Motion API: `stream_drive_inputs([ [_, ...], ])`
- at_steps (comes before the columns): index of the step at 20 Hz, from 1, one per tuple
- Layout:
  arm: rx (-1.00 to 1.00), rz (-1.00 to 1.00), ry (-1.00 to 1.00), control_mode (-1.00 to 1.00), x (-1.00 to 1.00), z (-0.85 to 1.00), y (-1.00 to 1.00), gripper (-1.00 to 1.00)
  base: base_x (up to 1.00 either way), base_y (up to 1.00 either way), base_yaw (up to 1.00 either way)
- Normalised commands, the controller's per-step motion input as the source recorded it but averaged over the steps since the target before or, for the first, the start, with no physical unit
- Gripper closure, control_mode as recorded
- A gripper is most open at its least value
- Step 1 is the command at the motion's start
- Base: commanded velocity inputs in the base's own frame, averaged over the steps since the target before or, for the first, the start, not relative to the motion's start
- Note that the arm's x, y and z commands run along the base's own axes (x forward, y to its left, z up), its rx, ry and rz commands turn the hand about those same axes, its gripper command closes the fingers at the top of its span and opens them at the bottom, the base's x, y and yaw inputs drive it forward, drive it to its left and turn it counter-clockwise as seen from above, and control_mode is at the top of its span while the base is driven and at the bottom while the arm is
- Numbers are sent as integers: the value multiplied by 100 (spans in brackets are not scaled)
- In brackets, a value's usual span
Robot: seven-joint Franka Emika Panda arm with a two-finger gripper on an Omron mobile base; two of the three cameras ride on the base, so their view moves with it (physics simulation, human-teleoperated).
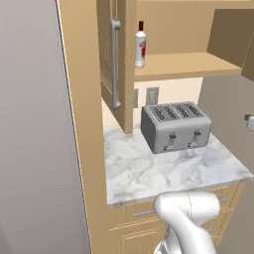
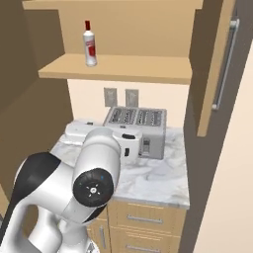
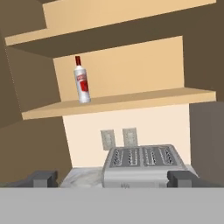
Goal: Open the cabinet directly in front. Then move the liquor and the cup to the dining counter with the candle on it.
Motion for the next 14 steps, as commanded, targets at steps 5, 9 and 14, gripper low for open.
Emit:
stream_drive_inputs([
  [5, 0, 0, 0, 100, 0, 0, 0, -100, 18, 37, 0],
  [9, 0, 0, 0, 100, 0, 0, 0, -100, 24, 0, 0],
  [14, 0, 0, 0, 100, 0, 0, 0, -100, 93, 6, -3],
])
